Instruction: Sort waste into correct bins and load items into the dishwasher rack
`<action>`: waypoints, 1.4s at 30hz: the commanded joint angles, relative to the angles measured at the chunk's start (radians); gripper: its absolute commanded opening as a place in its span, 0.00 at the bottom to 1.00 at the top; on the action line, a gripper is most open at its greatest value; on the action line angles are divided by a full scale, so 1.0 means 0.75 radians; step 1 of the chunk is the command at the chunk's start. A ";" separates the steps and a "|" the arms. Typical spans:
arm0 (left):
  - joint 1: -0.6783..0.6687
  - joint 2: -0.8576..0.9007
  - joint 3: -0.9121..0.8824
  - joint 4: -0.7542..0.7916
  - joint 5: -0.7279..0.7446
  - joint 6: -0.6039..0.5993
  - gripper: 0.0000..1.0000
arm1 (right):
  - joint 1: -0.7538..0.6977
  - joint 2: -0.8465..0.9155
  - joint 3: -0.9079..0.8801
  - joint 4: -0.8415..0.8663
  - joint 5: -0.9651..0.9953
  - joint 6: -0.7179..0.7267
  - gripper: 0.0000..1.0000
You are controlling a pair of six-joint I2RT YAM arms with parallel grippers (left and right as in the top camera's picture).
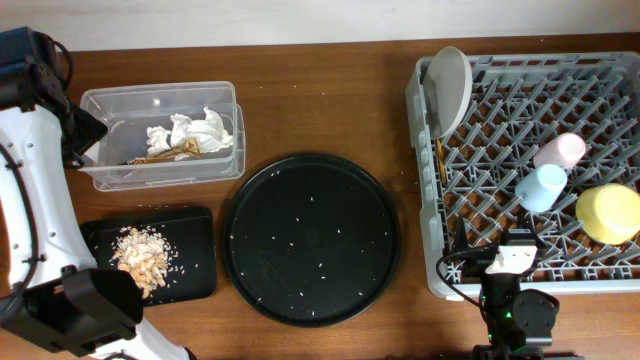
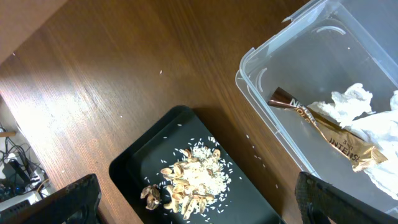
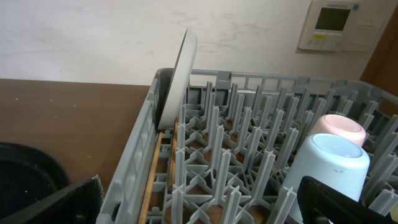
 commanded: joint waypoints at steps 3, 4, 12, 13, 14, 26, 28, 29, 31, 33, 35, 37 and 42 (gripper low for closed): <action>0.003 0.001 0.012 -0.001 -0.009 -0.004 0.99 | -0.011 -0.011 -0.007 -0.006 -0.012 -0.008 0.98; 0.003 0.003 0.012 -0.001 -0.009 -0.004 0.99 | -0.011 -0.010 -0.007 -0.006 -0.012 -0.008 0.98; -0.021 -0.103 0.012 -0.001 -0.009 -0.004 0.99 | -0.011 -0.010 -0.007 -0.006 -0.012 -0.008 0.98; -0.027 -0.119 0.012 -0.001 -0.009 -0.004 0.99 | -0.011 -0.010 -0.007 -0.007 -0.012 -0.008 0.98; -0.040 -0.146 0.012 -0.001 -0.009 -0.003 0.99 | -0.011 -0.010 -0.007 -0.006 -0.012 -0.008 0.98; -0.188 -0.645 -0.498 -0.001 -0.009 -0.004 0.99 | -0.011 -0.010 -0.007 -0.006 -0.012 -0.008 0.98; -0.213 -0.736 -0.615 -0.001 -0.009 -0.004 0.99 | -0.011 -0.010 -0.007 -0.007 -0.012 -0.008 0.98; -0.228 -0.791 -0.684 -0.001 -0.009 -0.004 0.99 | -0.011 -0.010 -0.007 -0.006 -0.012 -0.008 0.98; -0.257 -0.886 -0.800 0.001 -0.010 -0.004 0.99 | -0.011 -0.010 -0.007 -0.006 -0.012 -0.008 0.98; -0.286 -0.998 -0.935 -0.005 -0.010 -0.003 0.99 | -0.011 -0.010 -0.007 -0.006 -0.012 -0.008 0.98; -0.304 -1.085 -1.029 0.006 -0.012 -0.004 0.99 | -0.011 -0.010 -0.007 -0.006 -0.012 -0.008 0.98; -0.322 -1.206 -1.156 0.124 0.007 0.001 0.99 | -0.011 -0.010 -0.007 -0.006 -0.012 -0.008 0.98; -0.339 -1.505 -1.480 0.556 0.238 0.350 0.99 | -0.011 -0.010 -0.007 -0.006 -0.012 -0.008 0.98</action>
